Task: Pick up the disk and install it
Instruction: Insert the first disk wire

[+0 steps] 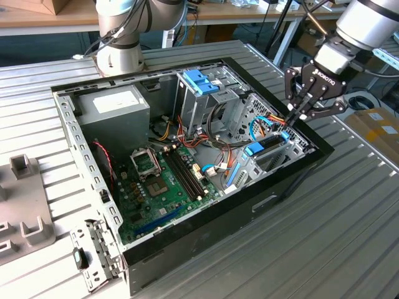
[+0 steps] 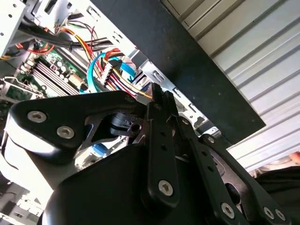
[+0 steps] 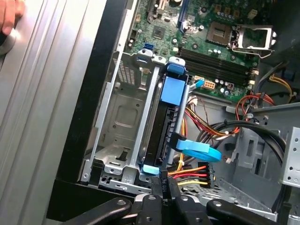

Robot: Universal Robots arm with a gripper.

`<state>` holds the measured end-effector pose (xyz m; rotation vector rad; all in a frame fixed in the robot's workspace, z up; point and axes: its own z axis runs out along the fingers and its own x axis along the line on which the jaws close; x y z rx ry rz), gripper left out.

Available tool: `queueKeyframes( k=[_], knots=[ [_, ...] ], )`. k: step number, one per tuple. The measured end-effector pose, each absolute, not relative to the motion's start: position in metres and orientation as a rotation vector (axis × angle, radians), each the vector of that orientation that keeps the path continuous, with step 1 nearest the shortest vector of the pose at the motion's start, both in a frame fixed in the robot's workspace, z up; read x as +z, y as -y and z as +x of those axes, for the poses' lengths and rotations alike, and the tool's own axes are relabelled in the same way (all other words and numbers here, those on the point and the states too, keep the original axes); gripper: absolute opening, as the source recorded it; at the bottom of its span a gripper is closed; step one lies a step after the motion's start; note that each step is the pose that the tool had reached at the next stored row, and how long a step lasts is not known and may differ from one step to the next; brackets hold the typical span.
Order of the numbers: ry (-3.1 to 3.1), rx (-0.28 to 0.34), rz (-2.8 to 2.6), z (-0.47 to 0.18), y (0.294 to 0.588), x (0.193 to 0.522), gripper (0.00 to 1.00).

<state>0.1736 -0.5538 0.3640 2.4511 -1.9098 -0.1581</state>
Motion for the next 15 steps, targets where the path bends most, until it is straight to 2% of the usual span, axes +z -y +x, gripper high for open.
queueKeyframes(
  k=[15],
  knots=[
    [2.144, -0.162, 2.263, 0.1729, 0.5539, 0.3627, 0.17]
  ],
)
